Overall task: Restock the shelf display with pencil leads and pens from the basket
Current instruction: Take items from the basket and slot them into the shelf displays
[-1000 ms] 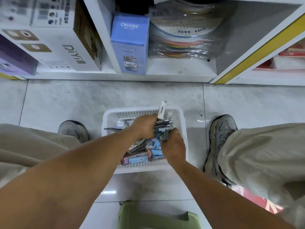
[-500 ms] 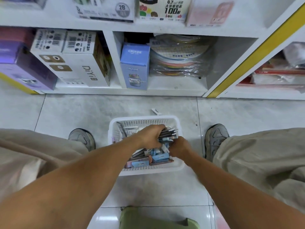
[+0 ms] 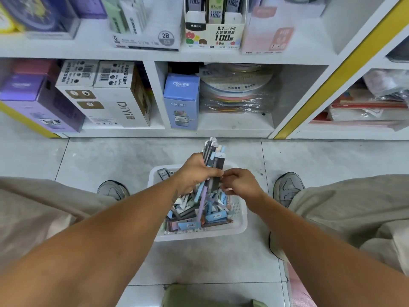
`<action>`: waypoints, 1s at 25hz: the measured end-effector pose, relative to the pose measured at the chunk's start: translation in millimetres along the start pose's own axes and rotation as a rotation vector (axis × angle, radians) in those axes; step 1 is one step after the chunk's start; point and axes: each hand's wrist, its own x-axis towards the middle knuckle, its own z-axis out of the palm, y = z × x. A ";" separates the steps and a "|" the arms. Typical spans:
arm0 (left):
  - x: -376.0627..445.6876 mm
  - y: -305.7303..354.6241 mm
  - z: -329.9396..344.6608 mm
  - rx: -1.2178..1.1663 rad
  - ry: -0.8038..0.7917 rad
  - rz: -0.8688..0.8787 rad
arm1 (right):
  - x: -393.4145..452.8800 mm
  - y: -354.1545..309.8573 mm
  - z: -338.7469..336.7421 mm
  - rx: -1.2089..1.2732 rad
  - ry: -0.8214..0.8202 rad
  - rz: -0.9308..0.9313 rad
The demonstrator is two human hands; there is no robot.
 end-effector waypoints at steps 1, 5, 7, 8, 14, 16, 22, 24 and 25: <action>-1.0 -0.7 -1.8 -0.093 0.016 -0.027 | -2.2 -2.3 1.5 0.031 -0.071 -0.024; -5.2 -3.6 -7.7 -0.362 0.111 -0.087 | -8.8 0.2 14.2 0.205 -0.390 -0.014; -6.9 -6.3 -11.6 -0.458 0.148 -0.094 | -11.1 3.5 23.1 0.245 -0.423 -0.010; -7.8 -7.8 -13.7 -0.495 0.161 -0.095 | -11.0 5.0 27.1 0.227 -0.410 -0.019; -7.9 -7.3 -32.6 -0.608 0.277 -0.121 | -11.5 15.1 21.5 -0.093 -0.409 -0.003; -8.1 -6.0 -37.6 -0.611 0.297 -0.129 | -10.8 19.0 19.6 -0.236 -0.322 0.018; -12.9 -11.0 -42.9 -0.622 0.251 -0.180 | 4.0 22.5 22.9 -0.531 -0.052 -0.006; -13.9 -13.1 -41.6 -0.628 0.230 -0.203 | 7.9 19.8 21.9 -0.599 0.012 -0.061; -13.6 -14.5 -41.1 -0.640 0.226 -0.210 | 11.4 16.5 20.6 -0.623 0.078 -0.110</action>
